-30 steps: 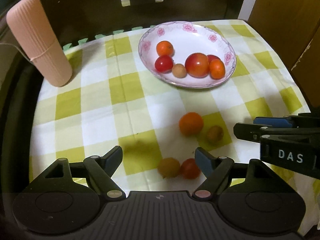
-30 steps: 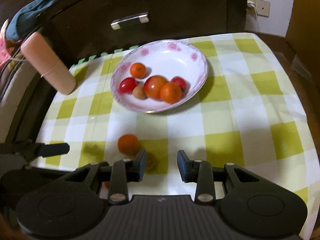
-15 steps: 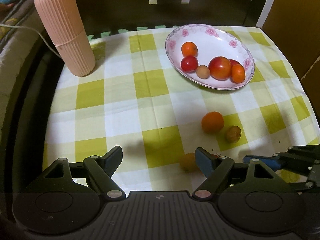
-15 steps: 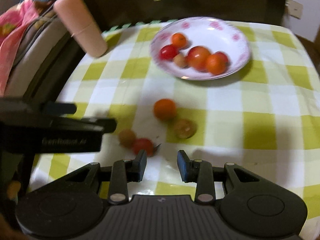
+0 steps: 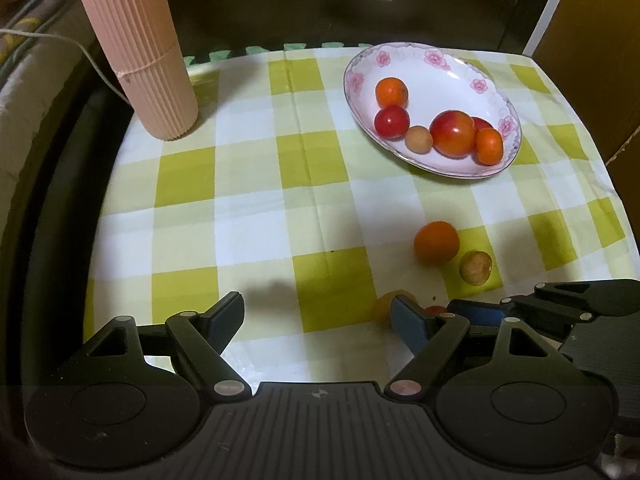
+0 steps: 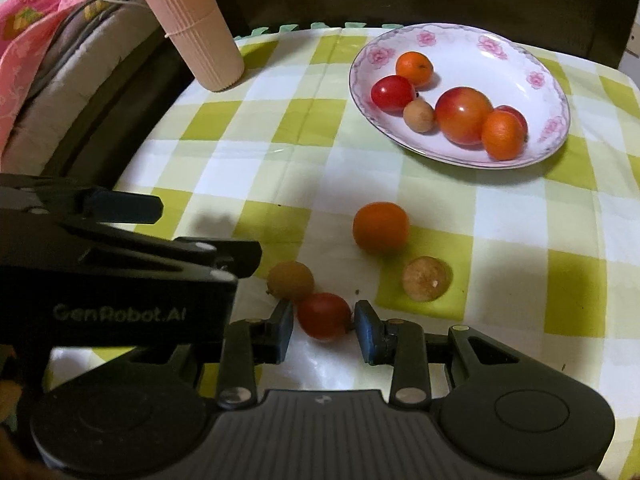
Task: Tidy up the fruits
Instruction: 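Grasp a red tomato with the right gripper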
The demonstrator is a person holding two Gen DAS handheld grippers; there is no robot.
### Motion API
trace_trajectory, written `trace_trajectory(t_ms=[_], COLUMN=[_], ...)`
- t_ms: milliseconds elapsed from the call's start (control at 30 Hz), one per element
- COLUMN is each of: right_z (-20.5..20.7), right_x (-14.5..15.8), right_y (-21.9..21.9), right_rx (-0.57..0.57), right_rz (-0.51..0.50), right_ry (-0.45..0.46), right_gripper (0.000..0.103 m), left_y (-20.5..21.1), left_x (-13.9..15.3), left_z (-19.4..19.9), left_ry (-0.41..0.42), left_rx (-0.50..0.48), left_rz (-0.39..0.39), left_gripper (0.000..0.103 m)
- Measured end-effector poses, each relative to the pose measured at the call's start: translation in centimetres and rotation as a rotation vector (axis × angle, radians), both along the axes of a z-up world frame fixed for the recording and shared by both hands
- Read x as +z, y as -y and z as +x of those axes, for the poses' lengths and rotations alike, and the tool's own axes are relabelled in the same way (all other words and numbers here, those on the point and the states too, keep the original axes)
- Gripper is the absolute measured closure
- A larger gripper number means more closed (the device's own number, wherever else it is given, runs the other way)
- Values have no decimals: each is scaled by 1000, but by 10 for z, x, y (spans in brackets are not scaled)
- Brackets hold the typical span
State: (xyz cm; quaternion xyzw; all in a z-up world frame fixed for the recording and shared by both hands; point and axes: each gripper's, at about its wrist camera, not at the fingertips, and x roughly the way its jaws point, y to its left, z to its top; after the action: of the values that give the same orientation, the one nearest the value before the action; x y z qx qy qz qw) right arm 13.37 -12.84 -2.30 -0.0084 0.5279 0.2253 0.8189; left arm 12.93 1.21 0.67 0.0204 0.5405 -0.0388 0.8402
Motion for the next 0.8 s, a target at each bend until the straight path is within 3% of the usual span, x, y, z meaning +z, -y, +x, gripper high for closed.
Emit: trace_trajectory(t_ms=[267, 400, 567, 667, 800], right_z=[-3, -8, -17, -19, -17], right_x=[2, 8, 12, 11, 9], right_y=[14, 30, 50, 57, 61], right_rx=[-15, -41, -81, -99, -113], right_rz=[3, 21, 35, 36, 33], right_ry=[16, 17, 15, 8, 6], right_gripper=[75, 75, 75, 75, 75], left_y=[9, 16, 33, 37, 39], left_x=[-7, -12, -23, -29, -37], left_z=[1, 3, 3, 5, 10], left_ry=[-20, -34, -38, -40, -54], left_rx=[-31, -51, -95, -103, -96], left_rz=[-28, -84, -50, -33, -22], left_gripper=[18, 18, 20, 27, 45])
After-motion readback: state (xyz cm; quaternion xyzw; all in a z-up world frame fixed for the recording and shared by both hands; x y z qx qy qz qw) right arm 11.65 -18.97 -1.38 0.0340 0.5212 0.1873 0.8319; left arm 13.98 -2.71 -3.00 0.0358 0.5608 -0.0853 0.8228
